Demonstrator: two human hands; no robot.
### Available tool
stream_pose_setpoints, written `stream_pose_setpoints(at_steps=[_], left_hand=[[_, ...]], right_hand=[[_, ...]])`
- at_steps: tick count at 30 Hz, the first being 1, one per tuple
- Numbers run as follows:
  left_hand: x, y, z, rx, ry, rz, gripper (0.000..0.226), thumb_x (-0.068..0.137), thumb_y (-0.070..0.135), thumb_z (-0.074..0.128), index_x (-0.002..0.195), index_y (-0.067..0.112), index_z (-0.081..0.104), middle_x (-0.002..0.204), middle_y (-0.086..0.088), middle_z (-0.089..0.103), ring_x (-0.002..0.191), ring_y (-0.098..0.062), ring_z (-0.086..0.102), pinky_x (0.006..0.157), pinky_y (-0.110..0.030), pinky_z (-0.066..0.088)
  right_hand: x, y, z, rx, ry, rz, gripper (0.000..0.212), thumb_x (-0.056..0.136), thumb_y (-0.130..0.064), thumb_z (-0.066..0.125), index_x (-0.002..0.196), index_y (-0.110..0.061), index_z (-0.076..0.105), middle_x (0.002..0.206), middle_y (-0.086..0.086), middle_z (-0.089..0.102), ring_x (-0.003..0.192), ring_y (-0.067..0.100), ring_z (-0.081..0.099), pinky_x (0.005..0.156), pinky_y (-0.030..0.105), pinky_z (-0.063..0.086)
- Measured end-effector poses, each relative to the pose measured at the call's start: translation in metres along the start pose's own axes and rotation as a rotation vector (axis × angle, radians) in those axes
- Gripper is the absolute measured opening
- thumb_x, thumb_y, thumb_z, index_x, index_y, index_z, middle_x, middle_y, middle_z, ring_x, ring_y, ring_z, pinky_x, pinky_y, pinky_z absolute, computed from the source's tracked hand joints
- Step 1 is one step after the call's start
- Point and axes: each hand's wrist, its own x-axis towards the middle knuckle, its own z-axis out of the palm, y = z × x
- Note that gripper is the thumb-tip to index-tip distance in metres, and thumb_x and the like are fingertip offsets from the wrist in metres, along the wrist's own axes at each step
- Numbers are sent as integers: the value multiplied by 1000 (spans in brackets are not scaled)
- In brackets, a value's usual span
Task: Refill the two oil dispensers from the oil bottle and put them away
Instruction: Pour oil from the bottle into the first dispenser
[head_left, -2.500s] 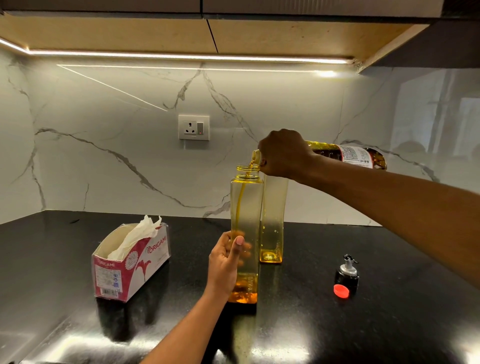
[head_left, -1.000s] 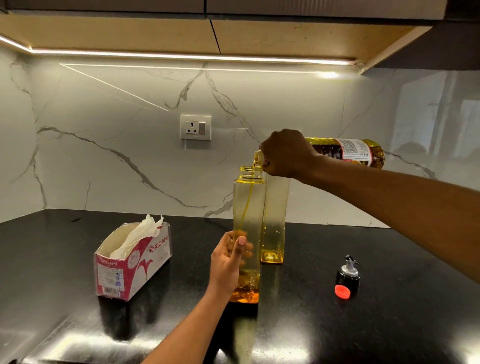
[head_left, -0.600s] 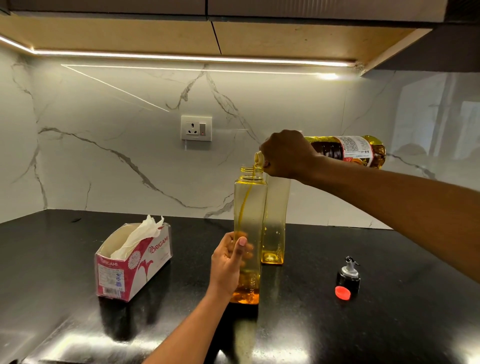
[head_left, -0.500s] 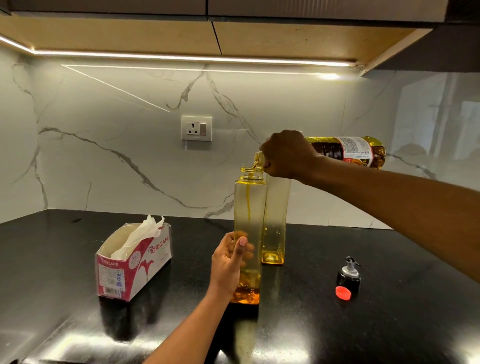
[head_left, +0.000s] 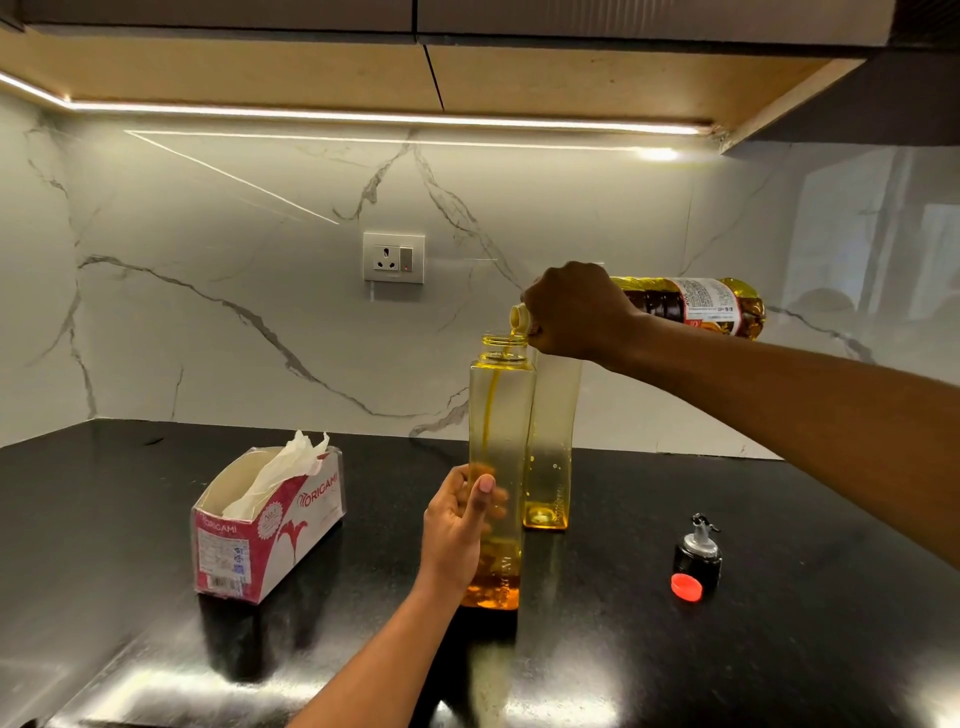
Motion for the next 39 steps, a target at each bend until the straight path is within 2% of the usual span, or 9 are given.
stream_pose_setpoints(at_steps=[15,23,32,39], left_hand=[[-1,2,0,-25,-4,-20,86,57,87,57,104,15,59,87,-6,69,84,-35,67,75,-56,57],[0,1,0,-15,-8,-14,83,59,87,57,104,17,60,86,-4,69,83,-32,68,76,-59,56],[0,0,0,-24,-6,-9,87,56,88,57,105,16,59,85,-1,69,82,-27,69,72,-47,59],[1,-1,0,-41,-6,5,88,56,86,59,105,13,59,85,-3,69,81,-26,68,71,-44,60]], right_hand=[[3,-1,-1,-51,-15,-31,27,92,-30,49,89,-8,66,88,8,68,83,25,65,63,27,35],[5,1,3,-56,-26,-43,27,91,-29,49,89,-9,66,88,7,68,82,25,65,63,26,35],[8,4,7,-72,-18,-43,25,89,-28,50,88,-10,67,87,7,68,81,26,66,62,26,36],[9,6,9,-76,-13,-48,28,91,-31,48,89,-10,67,88,7,68,81,26,65,61,26,34]])
